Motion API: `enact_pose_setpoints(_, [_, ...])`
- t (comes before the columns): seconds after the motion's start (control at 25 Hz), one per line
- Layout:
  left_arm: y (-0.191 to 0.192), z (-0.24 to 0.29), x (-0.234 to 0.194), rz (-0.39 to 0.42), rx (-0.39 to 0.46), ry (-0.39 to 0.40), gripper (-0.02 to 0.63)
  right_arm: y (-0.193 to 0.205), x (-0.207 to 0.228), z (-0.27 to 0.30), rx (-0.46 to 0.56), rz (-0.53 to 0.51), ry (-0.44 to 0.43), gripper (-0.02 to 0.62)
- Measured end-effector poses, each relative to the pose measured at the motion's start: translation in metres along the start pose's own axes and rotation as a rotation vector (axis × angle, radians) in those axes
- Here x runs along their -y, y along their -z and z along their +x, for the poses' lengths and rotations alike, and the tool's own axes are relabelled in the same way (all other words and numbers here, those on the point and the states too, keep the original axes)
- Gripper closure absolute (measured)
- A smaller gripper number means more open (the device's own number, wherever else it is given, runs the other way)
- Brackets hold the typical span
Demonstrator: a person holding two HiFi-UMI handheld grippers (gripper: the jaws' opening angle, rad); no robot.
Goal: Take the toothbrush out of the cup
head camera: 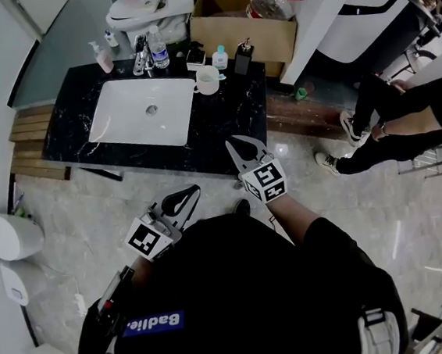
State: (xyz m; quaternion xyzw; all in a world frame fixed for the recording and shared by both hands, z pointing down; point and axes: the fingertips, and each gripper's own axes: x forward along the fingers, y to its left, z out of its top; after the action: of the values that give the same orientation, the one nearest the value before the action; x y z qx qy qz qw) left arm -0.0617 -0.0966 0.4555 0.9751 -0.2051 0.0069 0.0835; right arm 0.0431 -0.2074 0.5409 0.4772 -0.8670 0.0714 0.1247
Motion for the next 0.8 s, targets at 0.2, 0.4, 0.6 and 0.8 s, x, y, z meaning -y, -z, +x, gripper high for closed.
enact_pose_setpoints(0.2, [-0.001,0.007,-0.002,0.004,-0.002,-0.016,0.597,0.003,0.014,0.008,-0.005,-0.013,0.007,0.579])
enact_pose_setpoints(0.4, [0.0,0.012,-0.006,0.002,-0.008,-0.04,0.597,0.014,0.027,0.016,-0.02,-0.018,0.007,0.571])
enact_pose_setpoints(0.6, [0.003,0.012,-0.01,-0.004,-0.02,-0.075,0.597,0.023,0.039,0.028,-0.03,-0.007,0.006,0.554])
enact_pose_setpoints(0.8, [0.004,0.013,-0.016,-0.022,-0.026,-0.111,0.598,0.031,0.055,0.047,-0.043,-0.002,0.02,0.548])
